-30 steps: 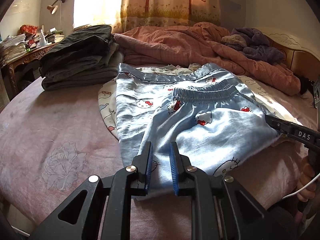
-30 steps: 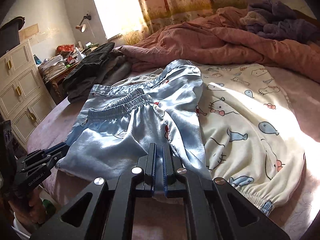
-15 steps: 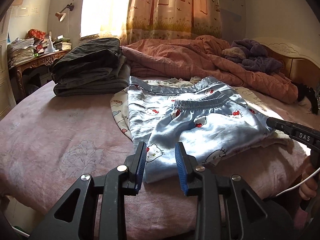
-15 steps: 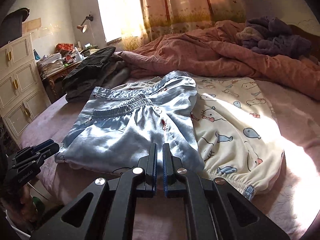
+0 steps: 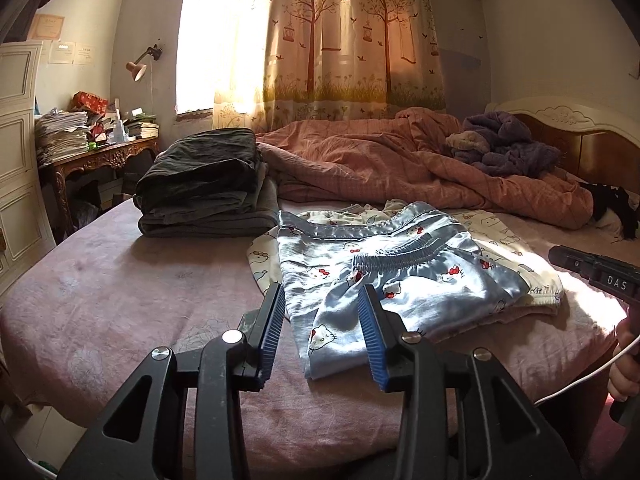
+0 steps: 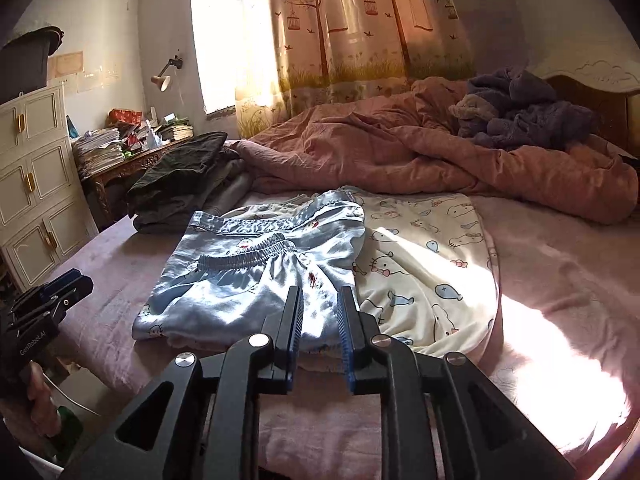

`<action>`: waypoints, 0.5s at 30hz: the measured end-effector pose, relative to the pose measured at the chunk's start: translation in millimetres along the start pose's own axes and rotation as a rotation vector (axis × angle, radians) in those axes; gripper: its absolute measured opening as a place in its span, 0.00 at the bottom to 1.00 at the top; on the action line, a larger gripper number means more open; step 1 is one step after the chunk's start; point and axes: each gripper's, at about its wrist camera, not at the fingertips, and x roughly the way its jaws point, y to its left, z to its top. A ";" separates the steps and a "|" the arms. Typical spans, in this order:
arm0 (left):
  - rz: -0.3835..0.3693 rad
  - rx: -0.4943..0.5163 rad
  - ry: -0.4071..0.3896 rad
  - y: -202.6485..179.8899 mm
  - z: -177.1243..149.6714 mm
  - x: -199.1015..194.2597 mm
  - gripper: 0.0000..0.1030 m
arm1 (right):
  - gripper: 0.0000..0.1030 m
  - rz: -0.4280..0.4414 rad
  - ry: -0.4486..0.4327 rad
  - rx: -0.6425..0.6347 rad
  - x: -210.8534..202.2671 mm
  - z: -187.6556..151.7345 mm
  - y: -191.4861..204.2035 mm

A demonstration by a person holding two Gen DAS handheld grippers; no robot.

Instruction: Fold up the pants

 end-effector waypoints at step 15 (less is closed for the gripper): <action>0.022 -0.009 0.047 9.9 -33.2 19.3 0.67 | 0.55 0.016 -0.044 0.008 7.3 -20.9 -10.3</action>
